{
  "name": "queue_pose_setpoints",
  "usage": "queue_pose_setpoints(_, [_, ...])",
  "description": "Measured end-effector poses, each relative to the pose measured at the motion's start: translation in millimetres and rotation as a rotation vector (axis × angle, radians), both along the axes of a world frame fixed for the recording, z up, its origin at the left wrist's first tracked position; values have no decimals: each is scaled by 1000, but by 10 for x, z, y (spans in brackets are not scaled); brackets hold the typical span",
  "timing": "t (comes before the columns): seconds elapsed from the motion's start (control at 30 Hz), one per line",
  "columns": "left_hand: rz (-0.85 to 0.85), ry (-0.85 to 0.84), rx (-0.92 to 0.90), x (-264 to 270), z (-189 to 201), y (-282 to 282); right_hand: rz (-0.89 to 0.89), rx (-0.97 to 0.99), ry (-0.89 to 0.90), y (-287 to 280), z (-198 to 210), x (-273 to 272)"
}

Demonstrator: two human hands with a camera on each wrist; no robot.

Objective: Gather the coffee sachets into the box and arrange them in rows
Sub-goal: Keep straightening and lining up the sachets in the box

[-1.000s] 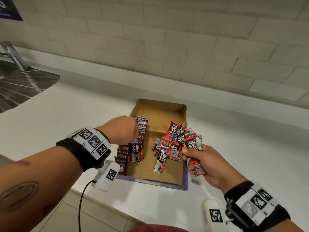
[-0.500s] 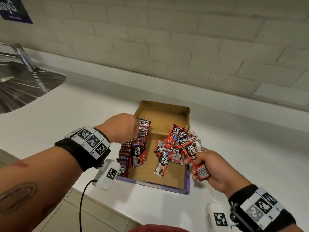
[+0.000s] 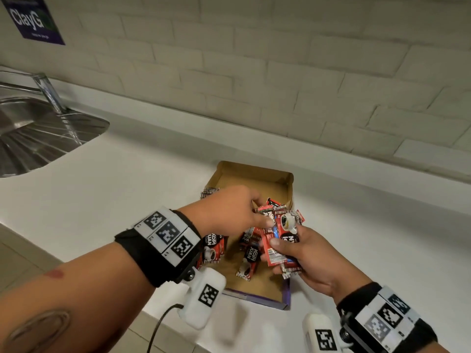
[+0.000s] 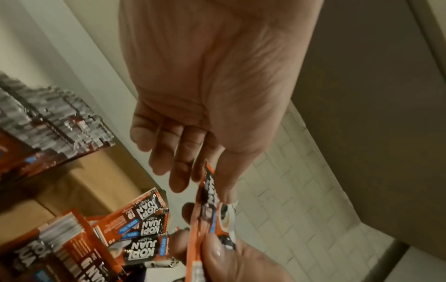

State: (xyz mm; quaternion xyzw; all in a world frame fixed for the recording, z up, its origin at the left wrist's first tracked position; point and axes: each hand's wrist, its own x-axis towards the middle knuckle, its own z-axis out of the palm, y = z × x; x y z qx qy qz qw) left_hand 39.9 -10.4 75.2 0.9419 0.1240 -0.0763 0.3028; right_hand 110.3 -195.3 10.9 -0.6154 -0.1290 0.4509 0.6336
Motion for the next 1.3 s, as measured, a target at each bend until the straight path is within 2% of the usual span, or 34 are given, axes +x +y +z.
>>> queue_pose_setpoints(0.07, [17,-10,18,12,-8,-16,-19,-33,-42,28,-8,-1])
queue_pose_setpoints(0.13, [91,-95,-23,-12,-5,2,-64,-66,-78,38,-40,20])
queue_pose_setpoints(0.17, [136,-170,-48,-33,0,10,-103,-70,-66,40,-57,41])
queue_pose_setpoints(0.23, [184,-332,-40,-99,3,12,-198,-22,66,50,-60,77])
queue_pose_setpoints(0.3, [128,-419,23,-161,-31,1,-254,78,230,75,-12,81])
queue_pose_setpoints(0.37, [-17,-433,90,-210,-97,-24,-250,152,273,109,46,72])
queue_pose_setpoints(0.43, [-130,-436,141,-245,-181,-52,-243,165,179,154,98,54])
queue_pose_setpoints(0.5, [-145,-410,138,-274,-195,-46,-253,116,13,187,135,51])
queue_pose_setpoints(0.6, [62,-408,-38,-287,-121,19,-259,51,-200,182,155,58])
queue_pose_setpoints(0.7, [279,-466,-227,-247,-37,57,-193,-7,-331,166,170,25])
queue_pose_setpoints(0.8, [269,-388,-249,-219,-4,64,-133,-16,-389,150,181,-10])
queue_pose_setpoints(0.93, [279,-366,-262,-238,5,126,-121,-4,-366,171,167,-38])
queue_pose_setpoints(1.03, [317,-361,-468,-259,17,122,-190,47,-271,232,140,-34])
queue_pose_setpoints(1.1, [286,-283,-605,-282,-11,94,-253,110,-204,275,131,-7])
queue_pose_setpoints(1.2, [195,-176,-643,-308,-82,19,-284,180,-205,332,176,-10])
queue_pose_setpoints(1.3, [210,-202,-734,-311,-124,4,-284,195,-236,330,226,-31])
